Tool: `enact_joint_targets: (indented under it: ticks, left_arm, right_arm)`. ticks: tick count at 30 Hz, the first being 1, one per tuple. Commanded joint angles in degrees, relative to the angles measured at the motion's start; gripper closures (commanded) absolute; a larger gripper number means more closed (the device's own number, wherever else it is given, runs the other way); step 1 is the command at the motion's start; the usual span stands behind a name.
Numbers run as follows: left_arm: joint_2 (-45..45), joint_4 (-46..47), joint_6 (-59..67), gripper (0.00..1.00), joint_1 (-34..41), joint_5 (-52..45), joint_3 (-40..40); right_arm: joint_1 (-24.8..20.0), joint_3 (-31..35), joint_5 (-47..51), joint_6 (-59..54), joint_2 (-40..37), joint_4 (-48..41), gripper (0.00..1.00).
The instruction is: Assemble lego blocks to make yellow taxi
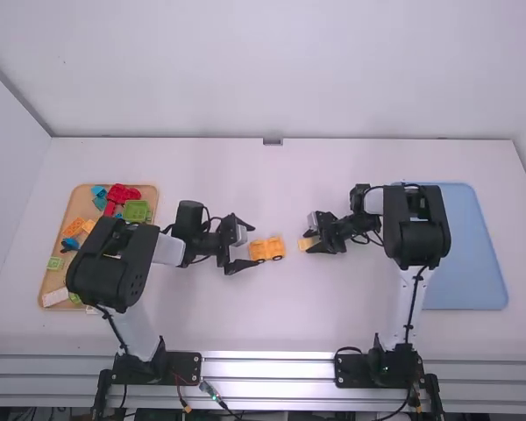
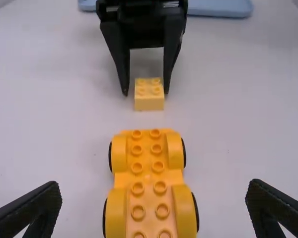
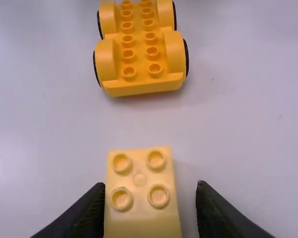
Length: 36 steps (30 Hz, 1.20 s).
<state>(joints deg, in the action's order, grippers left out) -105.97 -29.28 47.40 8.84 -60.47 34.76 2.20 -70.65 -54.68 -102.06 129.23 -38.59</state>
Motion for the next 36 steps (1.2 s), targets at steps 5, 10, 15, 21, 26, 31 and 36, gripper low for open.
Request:
enact_joint_targets:
  ticks: [5, 10, 15, 21, 26, 31, 36]
  left_arm:
    - [-0.4, 0.3, 0.0, 0.01, 0.3, -3.0, 0.9]
    - [-0.9, 0.0, 0.0, 0.01, 2.0, 0.8, 0.3]
    - [-1.0, 0.0, 0.0, 0.01, 3.7, 6.2, -0.3]
    - [-5.1, -4.0, -4.2, 0.01, 5.1, 11.5, 0.4]
    - [-9.1, -6.2, -4.3, 0.01, 5.0, 9.9, 2.0]
    - [-9.4, -6.6, -4.1, 0.03, 5.1, 7.4, 2.8]
    - [-10.7, -7.2, -4.1, 0.12, 5.1, 8.9, 4.0]
  right_arm:
    - [0.1, 1.7, 0.5, 0.3, 0.7, 2.7, 0.58]
    - [0.0, 3.2, 0.2, 0.2, 0.7, 4.0, 0.64]
    - [0.0, 3.2, -0.7, 0.2, 0.6, 4.1, 0.73]
    - [-0.1, 3.1, -4.3, 0.1, 0.6, 3.7, 0.78]
    - [-0.1, 3.1, -7.6, 0.3, 0.3, 3.1, 0.8]
    - [-0.1, 3.1, -9.0, -0.7, -1.4, 0.8, 0.81]
    - [1.3, 3.1, -8.9, 1.8, -4.0, 0.4, 0.83]
